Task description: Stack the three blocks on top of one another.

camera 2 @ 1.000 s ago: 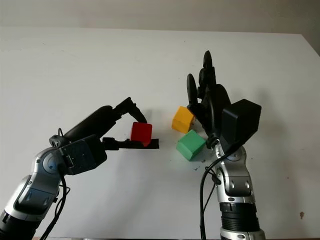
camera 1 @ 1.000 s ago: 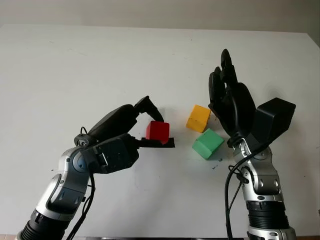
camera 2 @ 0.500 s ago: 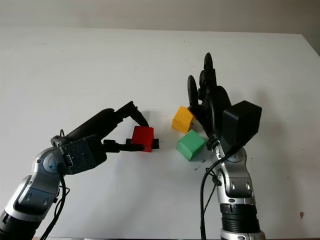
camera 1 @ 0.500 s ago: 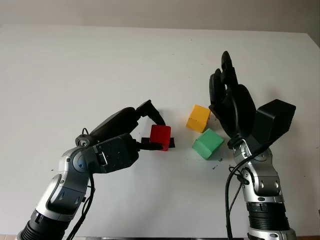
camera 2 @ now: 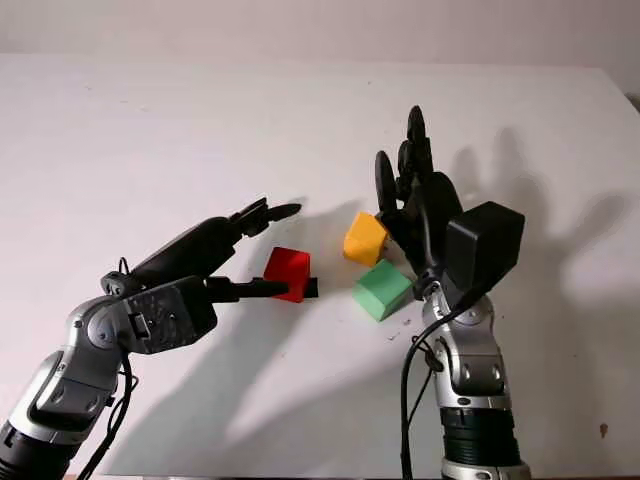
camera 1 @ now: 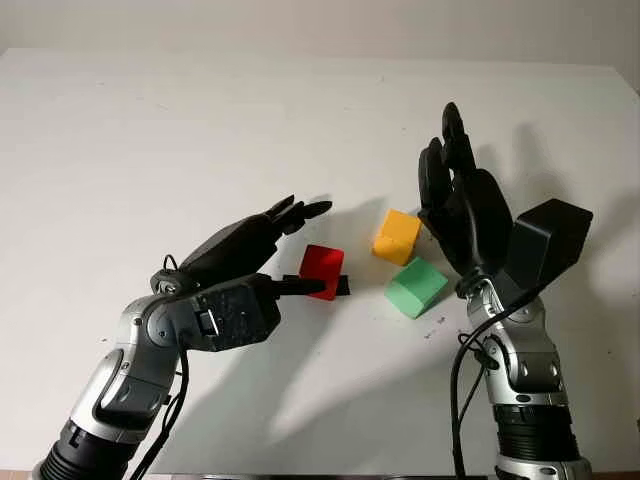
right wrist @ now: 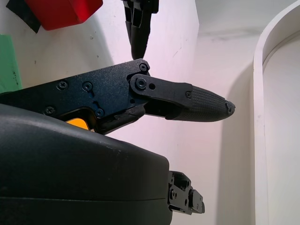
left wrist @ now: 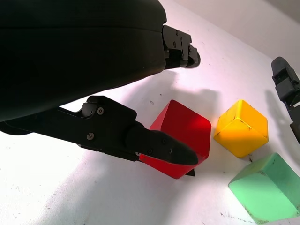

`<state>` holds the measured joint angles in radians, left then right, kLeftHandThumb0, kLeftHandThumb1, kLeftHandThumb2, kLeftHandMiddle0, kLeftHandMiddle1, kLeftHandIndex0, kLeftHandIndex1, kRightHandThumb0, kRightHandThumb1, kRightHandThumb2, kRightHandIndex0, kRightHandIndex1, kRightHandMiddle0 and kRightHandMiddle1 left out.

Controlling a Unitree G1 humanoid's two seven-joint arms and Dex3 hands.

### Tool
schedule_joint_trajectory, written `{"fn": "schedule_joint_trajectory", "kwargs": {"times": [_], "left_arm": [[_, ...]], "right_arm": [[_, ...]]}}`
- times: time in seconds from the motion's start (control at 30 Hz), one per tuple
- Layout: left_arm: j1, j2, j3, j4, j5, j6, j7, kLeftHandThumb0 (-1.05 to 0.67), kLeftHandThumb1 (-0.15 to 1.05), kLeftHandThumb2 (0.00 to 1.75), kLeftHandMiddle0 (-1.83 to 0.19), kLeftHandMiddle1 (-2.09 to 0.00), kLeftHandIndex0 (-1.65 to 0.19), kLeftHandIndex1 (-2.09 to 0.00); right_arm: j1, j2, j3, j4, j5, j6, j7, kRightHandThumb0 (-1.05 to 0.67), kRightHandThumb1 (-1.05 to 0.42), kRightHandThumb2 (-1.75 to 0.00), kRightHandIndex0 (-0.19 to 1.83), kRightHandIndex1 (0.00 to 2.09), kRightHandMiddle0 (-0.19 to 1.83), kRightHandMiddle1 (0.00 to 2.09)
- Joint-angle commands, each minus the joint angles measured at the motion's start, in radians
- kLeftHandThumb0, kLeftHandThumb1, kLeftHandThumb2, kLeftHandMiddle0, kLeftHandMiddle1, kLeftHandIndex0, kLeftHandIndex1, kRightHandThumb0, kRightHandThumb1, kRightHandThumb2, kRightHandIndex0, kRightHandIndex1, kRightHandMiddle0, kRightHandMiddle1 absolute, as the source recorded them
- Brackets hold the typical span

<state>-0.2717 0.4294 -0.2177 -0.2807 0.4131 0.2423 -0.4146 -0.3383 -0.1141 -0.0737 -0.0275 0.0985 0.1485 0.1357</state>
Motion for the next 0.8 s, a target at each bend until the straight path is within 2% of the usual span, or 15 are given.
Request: {"fn": "schedule_joint_trajectory", "kwargs": {"times": [0.0, 0.23, 0.4, 0.53, 0.6, 0.67, 0.77], "left_arm": [[0.016, 0.004, 0.000, -0.011, -0.007, -0.007, -0.006, -0.57, 1.05, 0.09, 0.16, -0.03, 0.11, -0.04], [0.041, 0.019, 0.049, -0.073, -0.080, -0.005, -0.045, -0.71, 1.03, 0.06, 0.19, -0.01, 0.19, 0.00], [0.057, 0.024, 0.158, -0.176, -0.221, 0.059, -0.095, -0.80, 1.02, 0.05, 0.19, 0.00, 0.19, 0.00], [0.068, 0.008, 0.267, -0.241, -0.361, 0.106, -0.092, -0.90, 1.04, 0.08, 0.19, 0.00, 0.19, 0.00], [0.084, -0.005, 0.326, -0.262, -0.412, 0.105, -0.064, -0.94, 1.05, 0.22, 0.19, 0.00, 0.19, 0.00], [0.089, -0.046, 0.380, -0.264, -0.438, 0.087, 0.008, -0.90, 1.05, 0.47, 0.16, -0.03, 0.17, -0.02], [0.073, -0.109, 0.430, -0.221, -0.499, 0.056, 0.087, -0.83, 1.05, 0.53, 0.13, -0.05, 0.16, -0.04]], "right_arm": [[0.007, -0.005, -0.002, -0.019, 0.004, 0.000, 0.000, -0.69, -1.05, -0.59, -0.19, 0.00, -0.19, 0.00], [0.008, -0.008, -0.002, -0.025, 0.004, 0.002, 0.003, -0.69, -1.05, -0.59, -0.19, 0.00, -0.19, 0.00], [0.009, -0.018, -0.002, -0.034, -0.002, -0.008, 0.009, -0.68, -1.05, -0.61, -0.19, 0.00, -0.19, 0.00], [0.004, -0.040, -0.012, -0.055, 0.003, 0.021, 0.023, -0.68, -1.05, -0.61, -0.19, 0.00, -0.19, 0.00], [-0.004, -0.053, -0.019, -0.061, 0.003, 0.030, 0.027, -0.68, -1.05, -0.60, -0.19, 0.00, -0.19, 0.00], [-0.023, -0.074, -0.027, -0.050, 0.000, 0.022, 0.036, -0.69, -1.05, -0.59, -0.19, 0.00, -0.19, 0.00], [-0.056, -0.108, -0.039, -0.026, -0.004, 0.010, 0.052, -0.69, -1.05, -0.54, -0.19, 0.00, -0.19, 0.00]]}}
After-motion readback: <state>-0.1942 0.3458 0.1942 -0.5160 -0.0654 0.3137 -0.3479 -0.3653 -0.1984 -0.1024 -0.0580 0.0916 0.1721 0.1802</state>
